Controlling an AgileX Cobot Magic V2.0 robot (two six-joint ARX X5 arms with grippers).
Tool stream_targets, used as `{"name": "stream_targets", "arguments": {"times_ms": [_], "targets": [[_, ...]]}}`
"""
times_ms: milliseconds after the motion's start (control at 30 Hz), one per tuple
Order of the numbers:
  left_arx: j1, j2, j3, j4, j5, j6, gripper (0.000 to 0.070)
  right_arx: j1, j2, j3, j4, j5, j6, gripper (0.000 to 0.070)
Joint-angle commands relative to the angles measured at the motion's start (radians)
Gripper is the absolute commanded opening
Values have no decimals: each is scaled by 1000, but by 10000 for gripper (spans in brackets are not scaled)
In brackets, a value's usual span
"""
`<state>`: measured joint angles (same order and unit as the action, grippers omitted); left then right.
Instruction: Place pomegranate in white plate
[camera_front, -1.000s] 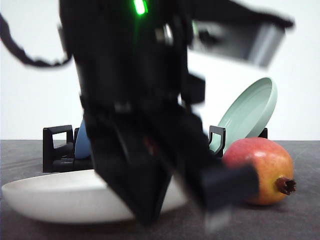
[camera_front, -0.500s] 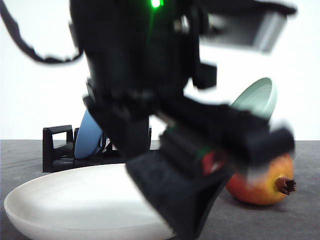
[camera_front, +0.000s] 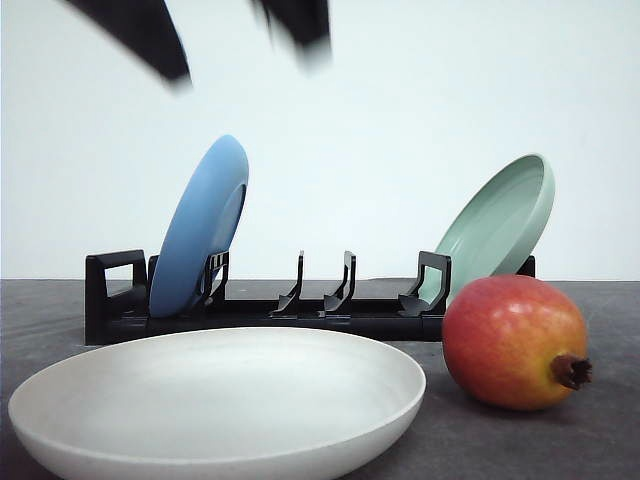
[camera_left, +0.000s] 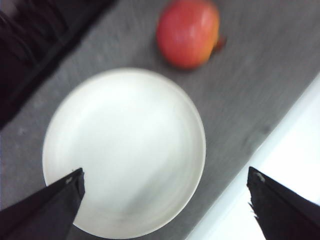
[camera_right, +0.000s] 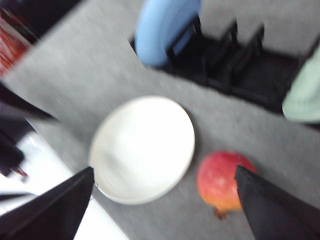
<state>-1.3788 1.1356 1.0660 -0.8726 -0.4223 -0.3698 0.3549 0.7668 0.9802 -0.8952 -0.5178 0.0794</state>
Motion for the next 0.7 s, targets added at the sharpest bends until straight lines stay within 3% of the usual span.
{"name": "stream_targets", "arguments": {"times_ms": [0, 67, 233, 667], "targets": [[-17, -58, 15, 5, -1, -20, 637, 22, 39, 14, -14, 36, -33, 589], [-17, -143, 15, 5, 1, -22, 637, 38, 84, 14, -32, 66, -36, 640], [-17, -325, 15, 4, 7, -43, 635, 55, 207, 14, -27, 82, -35, 684], [-17, -559, 15, -56, 6, -45, 632, 93, 612, 14, 56, 134, -35, 687]]}}
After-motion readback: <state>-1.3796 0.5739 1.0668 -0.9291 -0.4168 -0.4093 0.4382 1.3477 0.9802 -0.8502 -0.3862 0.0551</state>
